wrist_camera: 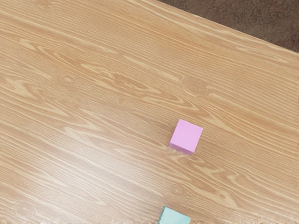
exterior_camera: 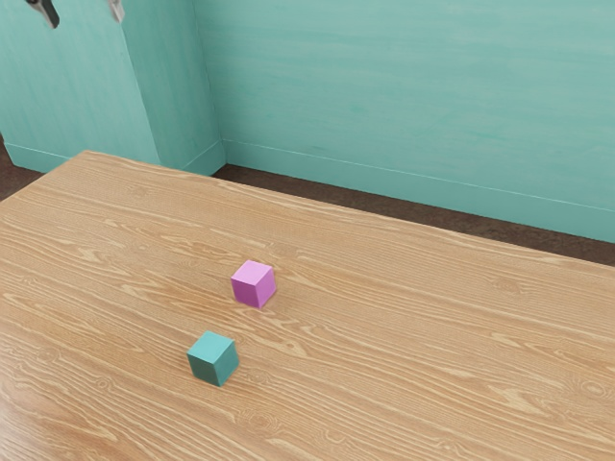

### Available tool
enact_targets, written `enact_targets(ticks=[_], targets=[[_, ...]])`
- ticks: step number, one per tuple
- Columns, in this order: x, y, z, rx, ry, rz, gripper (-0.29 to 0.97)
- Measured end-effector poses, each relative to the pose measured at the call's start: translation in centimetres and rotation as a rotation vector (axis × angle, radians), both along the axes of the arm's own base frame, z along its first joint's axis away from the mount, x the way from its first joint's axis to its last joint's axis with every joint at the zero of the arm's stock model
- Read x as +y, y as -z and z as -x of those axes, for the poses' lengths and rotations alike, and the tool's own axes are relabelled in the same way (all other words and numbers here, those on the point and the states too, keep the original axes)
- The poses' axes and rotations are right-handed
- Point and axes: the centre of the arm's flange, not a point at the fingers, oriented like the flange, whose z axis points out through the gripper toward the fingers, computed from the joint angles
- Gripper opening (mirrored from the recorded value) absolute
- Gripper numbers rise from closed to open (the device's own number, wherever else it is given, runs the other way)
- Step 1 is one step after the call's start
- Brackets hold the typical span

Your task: Pick up the blue block with one arm, and put the blue block on the pink block with one arm

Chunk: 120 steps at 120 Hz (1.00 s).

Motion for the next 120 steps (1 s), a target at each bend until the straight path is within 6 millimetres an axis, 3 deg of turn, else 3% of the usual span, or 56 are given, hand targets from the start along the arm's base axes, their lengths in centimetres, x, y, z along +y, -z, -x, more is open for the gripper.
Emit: enact_targets(ticks=[25, 40, 60, 75, 90, 107, 113, 120], targets=[[-0.5, 0.9, -0.7, 0.029, 0.011, -0.007, 0.68], [-0.4, 3.3, -1.5, 0.084, 0.011, -0.008, 0.68], [0.0, 10.0, -3.7, 0.184, 0.017, 0.036, 0.68], [1.0, 14.8, -1.8, 0.227, 0.004, 0.103, 0.68], [0.5, 19.1, 2.5, 0.251, 0.010, 0.128, 0.68], [0.9, 25.9, 7.4, 0.294, -0.006, 0.154, 0.68], [1.8, 27.9, 7.8, 0.307, -0.028, 0.170, 0.68], [2.5, 31.2, 6.4, 0.342, -0.051, 0.177, 0.68]])
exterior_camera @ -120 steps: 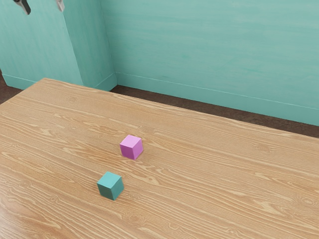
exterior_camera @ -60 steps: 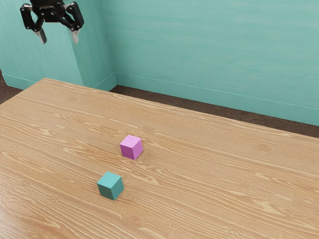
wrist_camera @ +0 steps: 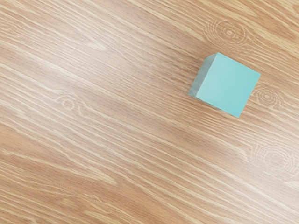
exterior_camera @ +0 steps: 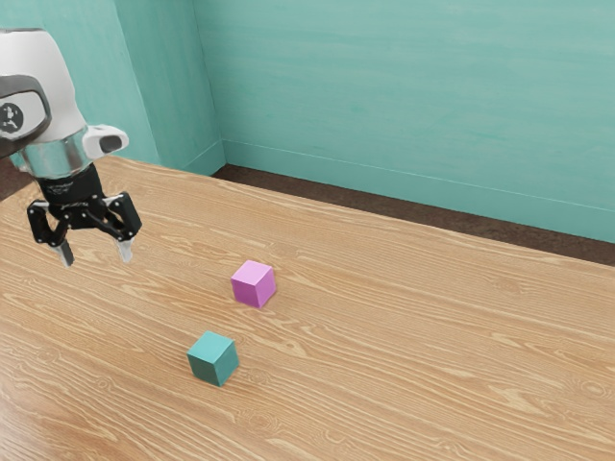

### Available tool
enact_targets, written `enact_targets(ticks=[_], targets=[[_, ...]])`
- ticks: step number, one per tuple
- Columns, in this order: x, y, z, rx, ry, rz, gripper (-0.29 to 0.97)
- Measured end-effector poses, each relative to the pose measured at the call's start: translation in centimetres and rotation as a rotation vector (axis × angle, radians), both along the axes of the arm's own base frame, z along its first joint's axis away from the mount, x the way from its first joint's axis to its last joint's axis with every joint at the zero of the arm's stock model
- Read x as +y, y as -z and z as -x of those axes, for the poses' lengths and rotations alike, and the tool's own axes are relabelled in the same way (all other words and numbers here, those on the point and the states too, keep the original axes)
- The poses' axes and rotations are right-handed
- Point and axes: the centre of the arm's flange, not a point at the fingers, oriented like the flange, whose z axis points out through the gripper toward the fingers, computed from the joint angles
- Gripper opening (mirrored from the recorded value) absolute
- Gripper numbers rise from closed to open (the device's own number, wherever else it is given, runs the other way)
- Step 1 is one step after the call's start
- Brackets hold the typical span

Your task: Pick up the blue block with one arm, and put the blue block on the pink block with one arm

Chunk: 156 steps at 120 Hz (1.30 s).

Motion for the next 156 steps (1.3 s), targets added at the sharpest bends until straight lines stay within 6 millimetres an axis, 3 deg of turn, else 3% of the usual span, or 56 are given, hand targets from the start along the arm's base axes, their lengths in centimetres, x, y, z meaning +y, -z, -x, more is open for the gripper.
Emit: enact_targets(ticks=[19, 37, 63, 77, 91, 114, 156], targets=[[0.7, 7.4, -4.4, 0.033, -0.022, -0.027, 0.68], [0.1, 11.3, -5.1, 0.006, -0.003, -0.066, 0.68], [-2.4, 16.0, -7.2, -0.014, 0.050, -0.095, 0.68], [-3.7, 16.6, -7.7, -0.038, 0.151, -0.156, 0.68], [-3.9, 18.8, -7.9, -0.072, 0.223, -0.177, 0.68], [-4.5, 20.0, -8.1, -0.155, 0.305, -0.184, 0.68], [-5.0, 23.0, -9.1, -0.180, 0.298, -0.133, 0.68]])
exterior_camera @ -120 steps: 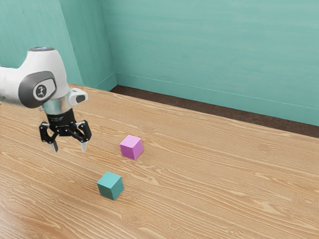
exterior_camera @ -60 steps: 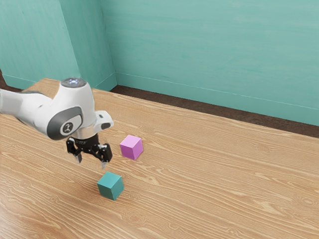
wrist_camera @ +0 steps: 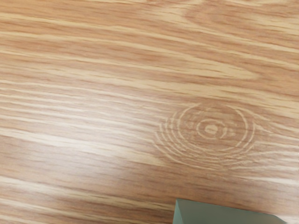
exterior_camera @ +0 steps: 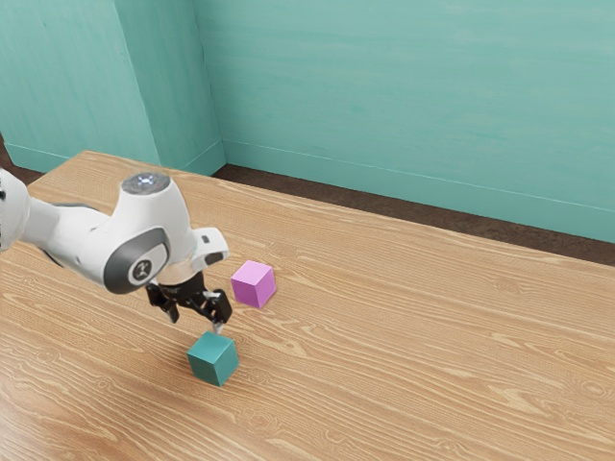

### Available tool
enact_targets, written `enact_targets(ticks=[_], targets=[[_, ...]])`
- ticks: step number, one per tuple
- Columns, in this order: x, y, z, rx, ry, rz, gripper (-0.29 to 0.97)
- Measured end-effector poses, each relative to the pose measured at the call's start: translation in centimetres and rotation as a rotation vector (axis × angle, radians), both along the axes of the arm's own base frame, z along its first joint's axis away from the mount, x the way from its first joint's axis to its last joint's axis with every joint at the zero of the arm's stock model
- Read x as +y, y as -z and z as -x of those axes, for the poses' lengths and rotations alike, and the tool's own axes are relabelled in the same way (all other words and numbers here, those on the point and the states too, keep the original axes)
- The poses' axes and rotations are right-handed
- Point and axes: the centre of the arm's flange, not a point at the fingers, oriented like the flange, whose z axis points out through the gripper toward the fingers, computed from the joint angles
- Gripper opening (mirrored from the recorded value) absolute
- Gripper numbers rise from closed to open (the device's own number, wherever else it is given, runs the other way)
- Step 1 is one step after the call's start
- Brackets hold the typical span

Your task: Pick up the blue block with one arm, and put the blue block on the pink block with one arm

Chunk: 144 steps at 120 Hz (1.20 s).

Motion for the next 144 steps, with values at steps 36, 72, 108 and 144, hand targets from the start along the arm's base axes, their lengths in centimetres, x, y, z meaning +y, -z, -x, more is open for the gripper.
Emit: enact_targets(ticks=[36, 72, 108, 144], targets=[[-0.6, 0.3, -0.3, -0.007, 0.013, 0.010, 0.68], [-0.7, 0.1, -0.1, -0.010, 0.021, 0.013, 0.68], [-3.9, -0.2, 1.3, -0.007, 0.072, 0.027, 0.68], [-4.4, -0.4, 2.4, -0.003, 0.080, 0.032, 0.68]])
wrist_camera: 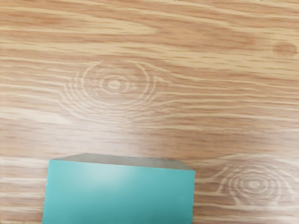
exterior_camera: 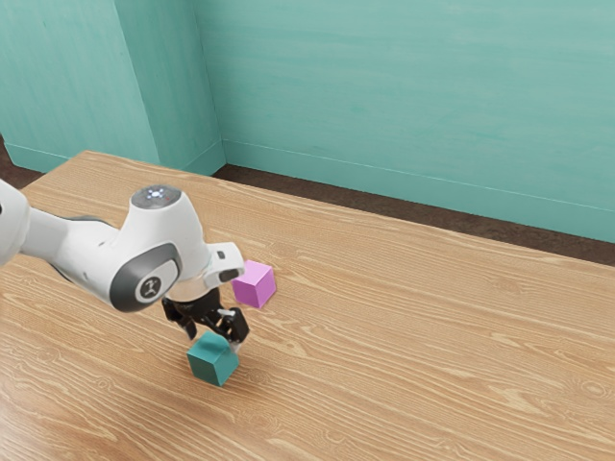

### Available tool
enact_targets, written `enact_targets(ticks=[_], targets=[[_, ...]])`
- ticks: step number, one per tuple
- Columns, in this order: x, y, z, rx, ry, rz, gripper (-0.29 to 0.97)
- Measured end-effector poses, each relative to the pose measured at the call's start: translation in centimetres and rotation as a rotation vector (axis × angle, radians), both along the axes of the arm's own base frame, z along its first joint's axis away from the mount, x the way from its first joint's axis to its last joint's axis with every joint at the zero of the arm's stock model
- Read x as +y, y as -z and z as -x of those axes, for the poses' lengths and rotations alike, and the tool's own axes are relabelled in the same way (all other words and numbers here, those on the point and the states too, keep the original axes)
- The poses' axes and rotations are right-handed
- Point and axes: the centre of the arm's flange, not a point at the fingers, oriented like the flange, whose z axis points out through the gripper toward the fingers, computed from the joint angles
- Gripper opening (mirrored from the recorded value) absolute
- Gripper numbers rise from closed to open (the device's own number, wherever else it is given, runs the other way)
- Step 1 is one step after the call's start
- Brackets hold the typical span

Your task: Pick up the blue block with one arm, and put the blue block on the pink block with one arm

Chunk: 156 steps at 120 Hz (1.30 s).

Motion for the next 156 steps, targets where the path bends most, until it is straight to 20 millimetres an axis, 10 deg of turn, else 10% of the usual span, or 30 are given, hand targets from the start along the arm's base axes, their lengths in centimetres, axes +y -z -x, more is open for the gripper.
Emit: enact_targets(ticks=[37, 156], targets=[[3.4, 0.4, -0.1, 0.009, -0.071, 0.001, 0.68], [1.6, 0.0, -0.2, 0.005, 0.137, -0.019, 0.68]])
